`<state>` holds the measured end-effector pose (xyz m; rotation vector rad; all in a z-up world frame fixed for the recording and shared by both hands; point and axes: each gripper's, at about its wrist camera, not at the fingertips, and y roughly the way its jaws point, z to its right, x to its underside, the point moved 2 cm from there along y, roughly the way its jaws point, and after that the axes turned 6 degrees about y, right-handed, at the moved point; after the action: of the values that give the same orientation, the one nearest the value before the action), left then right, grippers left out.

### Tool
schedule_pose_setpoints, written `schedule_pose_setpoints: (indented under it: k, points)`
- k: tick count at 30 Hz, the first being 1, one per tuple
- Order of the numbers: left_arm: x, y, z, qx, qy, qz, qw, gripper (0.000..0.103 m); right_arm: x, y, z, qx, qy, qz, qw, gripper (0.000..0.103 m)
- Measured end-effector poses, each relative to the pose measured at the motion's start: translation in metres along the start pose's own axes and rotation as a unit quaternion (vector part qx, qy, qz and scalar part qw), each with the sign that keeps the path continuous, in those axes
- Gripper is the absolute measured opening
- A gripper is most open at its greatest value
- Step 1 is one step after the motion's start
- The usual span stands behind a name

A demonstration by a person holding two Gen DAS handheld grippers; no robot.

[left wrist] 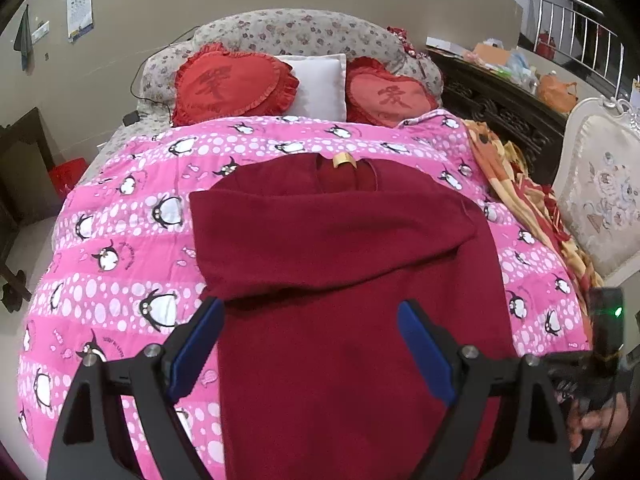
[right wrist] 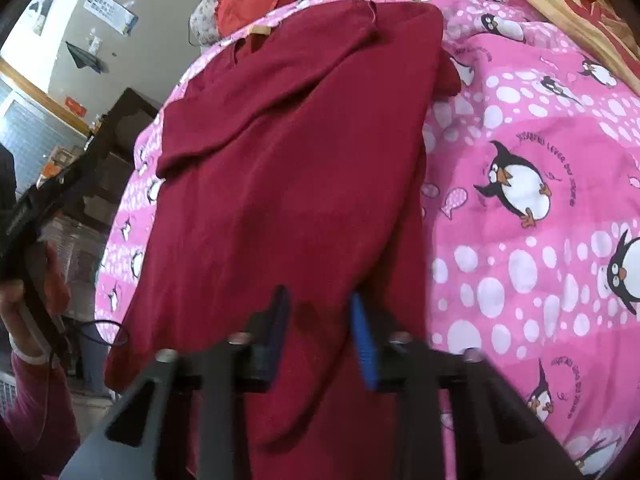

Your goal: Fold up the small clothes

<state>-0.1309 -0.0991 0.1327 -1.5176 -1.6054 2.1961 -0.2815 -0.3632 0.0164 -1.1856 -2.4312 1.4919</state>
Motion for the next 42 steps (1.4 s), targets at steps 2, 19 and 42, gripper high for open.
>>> schedule_pose_setpoints:
  k: [2,19,42]
  points:
    - [0.001,-0.003,-0.007,-0.005,-0.002,0.003,1.0,0.091,-0.005,-0.018,0.002,-0.027,0.013,0.025,0.999,0.0]
    - [-0.006,-0.005,-0.085,-0.035,-0.071,0.024,0.9966,0.091,-0.123,-0.121,-0.105,-0.157,-0.056,0.125,0.978,0.0]
    - [-0.001,0.054,-0.102,-0.018,-0.075,-0.003,0.997,0.091,-0.146,0.076,-0.144,-0.054,-0.137,-0.01,0.989,0.012]
